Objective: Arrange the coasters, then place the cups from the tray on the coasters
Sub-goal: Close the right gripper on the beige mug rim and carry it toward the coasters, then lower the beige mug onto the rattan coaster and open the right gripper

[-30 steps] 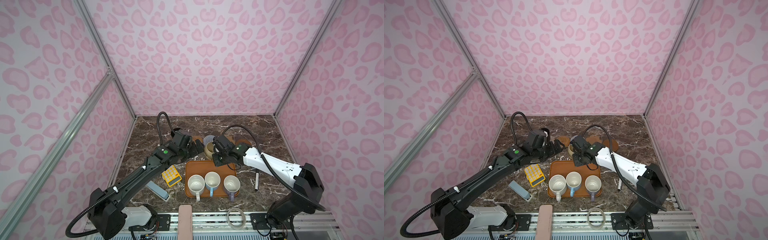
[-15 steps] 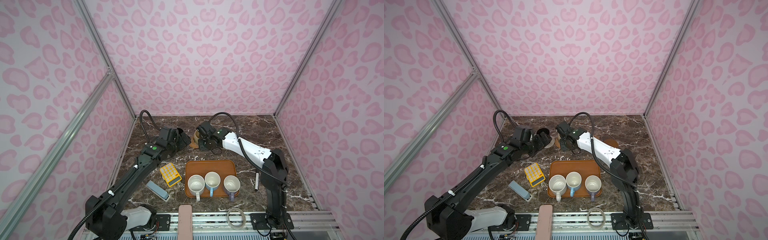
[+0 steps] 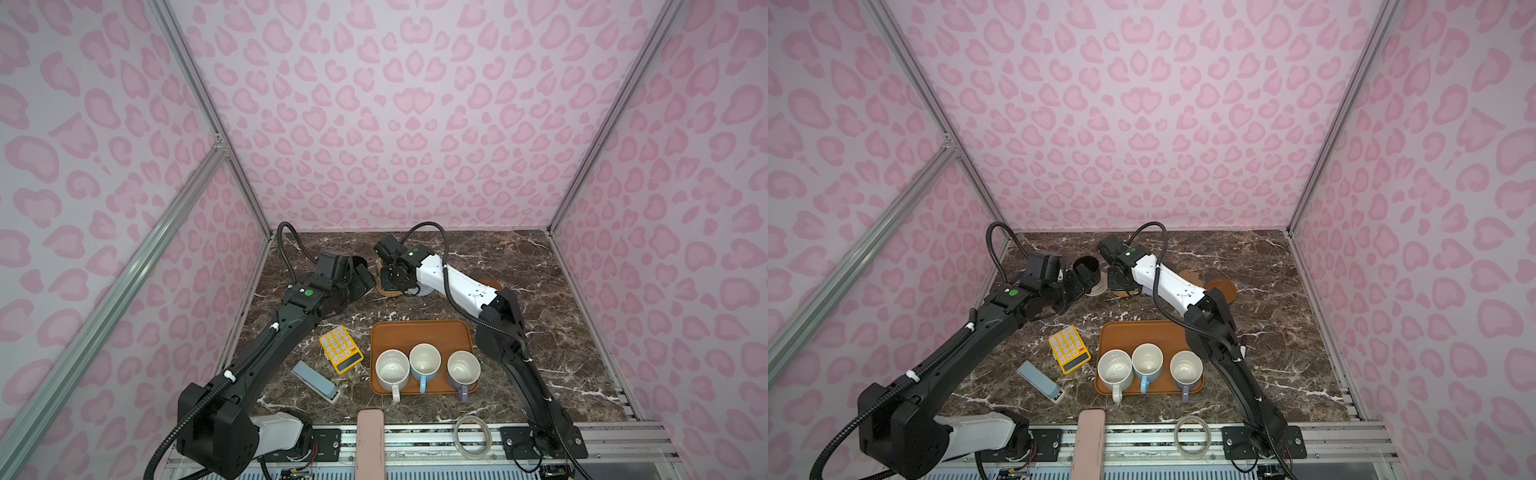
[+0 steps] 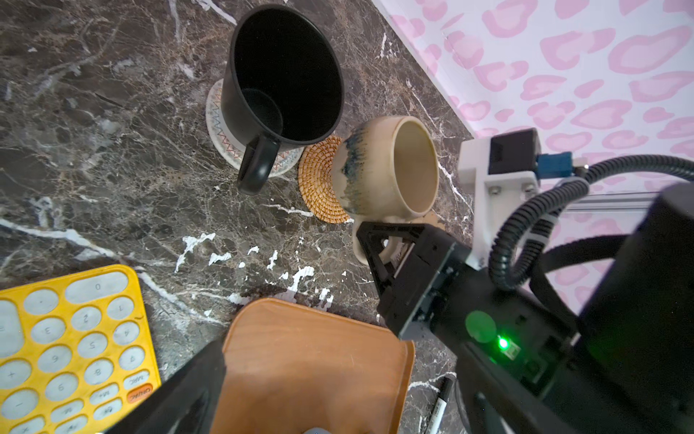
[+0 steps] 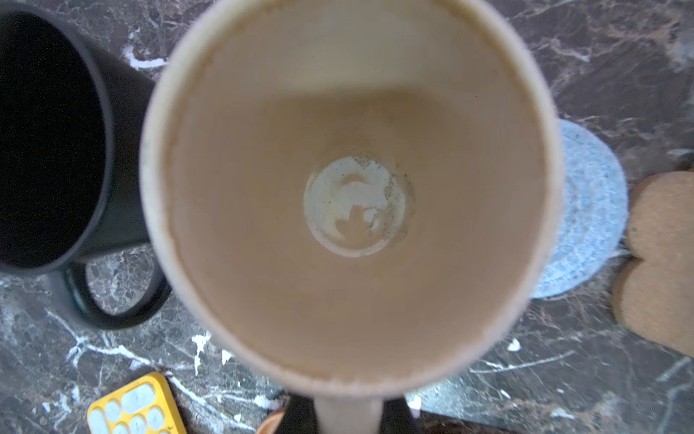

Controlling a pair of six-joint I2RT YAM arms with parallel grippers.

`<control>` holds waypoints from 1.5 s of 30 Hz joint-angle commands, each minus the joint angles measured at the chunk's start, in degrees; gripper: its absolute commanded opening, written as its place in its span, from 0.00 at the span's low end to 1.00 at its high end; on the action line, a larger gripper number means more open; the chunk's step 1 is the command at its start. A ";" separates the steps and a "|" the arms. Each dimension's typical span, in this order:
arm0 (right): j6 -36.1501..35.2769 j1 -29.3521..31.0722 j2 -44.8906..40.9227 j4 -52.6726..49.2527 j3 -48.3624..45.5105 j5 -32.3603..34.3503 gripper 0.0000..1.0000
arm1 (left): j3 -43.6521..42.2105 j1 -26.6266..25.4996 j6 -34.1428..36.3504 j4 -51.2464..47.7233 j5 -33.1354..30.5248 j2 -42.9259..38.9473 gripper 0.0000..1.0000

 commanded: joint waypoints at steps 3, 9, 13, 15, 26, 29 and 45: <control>2.27 -0.36 4.15 -1.34 6.17 1.02 0.00 | -0.89 0.39 0.02 2.40 -0.04 0.45 0.98; 2.91 -0.19 6.16 -2.19 6.52 1.77 0.00 | -1.55 0.40 0.20 2.60 0.20 0.45 0.98; 2.37 0.57 6.79 -2.41 6.69 3.35 0.00 | -2.26 0.40 -0.10 3.15 0.51 0.36 0.98; 2.08 0.91 6.86 -2.74 6.60 4.78 0.00 | -2.49 0.34 -0.11 3.22 0.51 0.29 0.98; 1.67 0.94 8.06 -2.56 7.14 4.13 0.00 | -2.54 0.35 0.19 2.44 0.16 -0.52 0.98; 1.77 0.73 9.57 -5.12 9.39 3.95 0.00 | -2.44 0.32 0.20 2.16 0.26 -0.82 0.98; 1.07 0.01 8.48 -4.23 8.09 -1.79 0.43 | -2.45 0.39 0.34 0.12 -0.79 -2.87 0.98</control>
